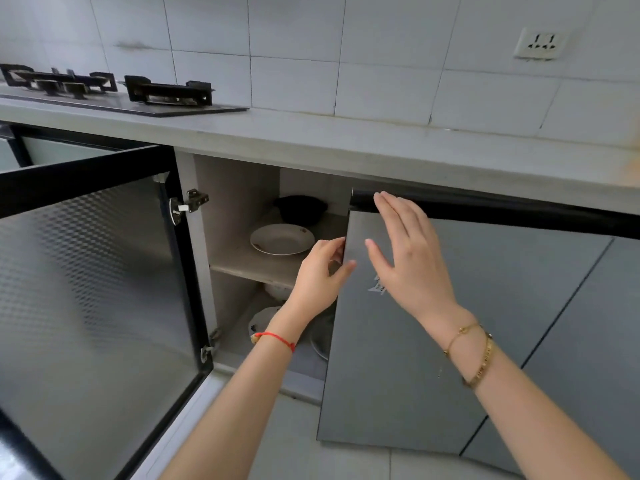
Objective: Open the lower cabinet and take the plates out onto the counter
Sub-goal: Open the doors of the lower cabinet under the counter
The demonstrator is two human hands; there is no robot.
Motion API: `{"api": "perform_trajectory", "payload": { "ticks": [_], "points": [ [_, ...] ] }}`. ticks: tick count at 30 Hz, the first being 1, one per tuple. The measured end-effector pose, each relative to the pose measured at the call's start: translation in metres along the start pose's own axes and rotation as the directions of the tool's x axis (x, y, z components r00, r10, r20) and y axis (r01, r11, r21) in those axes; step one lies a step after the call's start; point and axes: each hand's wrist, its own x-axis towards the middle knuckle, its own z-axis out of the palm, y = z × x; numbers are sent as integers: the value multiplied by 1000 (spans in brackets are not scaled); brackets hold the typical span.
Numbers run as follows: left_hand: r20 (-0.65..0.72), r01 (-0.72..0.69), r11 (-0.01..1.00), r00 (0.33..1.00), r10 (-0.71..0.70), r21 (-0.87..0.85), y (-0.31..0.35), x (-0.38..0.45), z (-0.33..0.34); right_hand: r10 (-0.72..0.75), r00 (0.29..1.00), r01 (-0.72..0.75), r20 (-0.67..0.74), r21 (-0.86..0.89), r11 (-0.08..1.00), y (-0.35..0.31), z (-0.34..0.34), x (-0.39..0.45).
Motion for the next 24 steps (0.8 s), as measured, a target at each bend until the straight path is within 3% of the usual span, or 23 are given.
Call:
{"api": "perform_trajectory", "payload": {
  "ticks": [11, 17, 24],
  "points": [
    [16, -148, 986, 989, 149, -76, 36, -80, -20, -46, 997, 52, -61, 102, 993, -27, -64, -65],
    [146, -195, 956, 962, 230, -220, 61, -118, -20, -20, 991, 40, -129, 152, 988, -34, -102, -105],
    [227, -307, 890, 891, 393, -337, 96, -149, 8, 8, 980, 0, -199, 40, 999, -29, -147, -158]
  ]
}}
